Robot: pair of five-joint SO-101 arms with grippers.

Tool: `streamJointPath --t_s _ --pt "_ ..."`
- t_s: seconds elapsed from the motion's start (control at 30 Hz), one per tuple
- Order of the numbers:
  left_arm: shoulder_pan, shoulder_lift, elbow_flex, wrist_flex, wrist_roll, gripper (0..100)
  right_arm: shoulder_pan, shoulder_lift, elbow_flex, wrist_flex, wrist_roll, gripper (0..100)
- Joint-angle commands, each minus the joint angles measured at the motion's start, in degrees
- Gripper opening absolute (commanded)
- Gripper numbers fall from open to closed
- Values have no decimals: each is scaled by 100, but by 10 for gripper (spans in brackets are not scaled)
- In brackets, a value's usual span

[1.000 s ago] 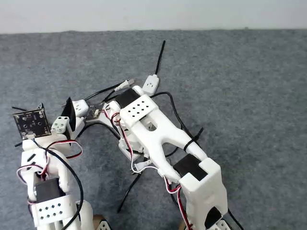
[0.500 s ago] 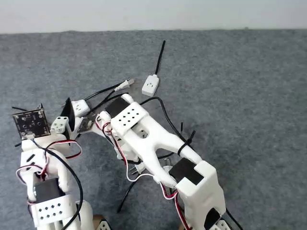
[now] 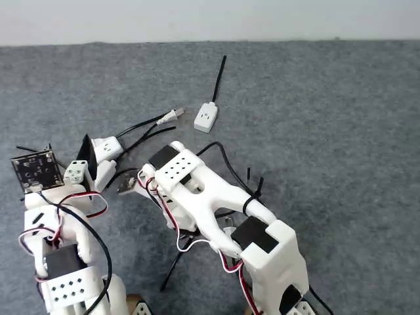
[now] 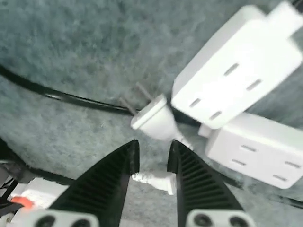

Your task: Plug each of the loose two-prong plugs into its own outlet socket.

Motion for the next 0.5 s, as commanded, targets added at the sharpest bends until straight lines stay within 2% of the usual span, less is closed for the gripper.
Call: streamJointPath --t_s 0.0,0.27,0.4,0.47 --pt "-18 -44 -259 -70 -62 256 66 -31 -26 -198 123 105" --pt "-18 -44 -259 -70 -62 256 110 514 -62 -356 325 110" --pt "-18 -44 -251 -70 -62 256 233 681 -105 -338 325 185" --pt "-18 -44 -251 -70 -62 256 321 673 -123 -295 334 189"
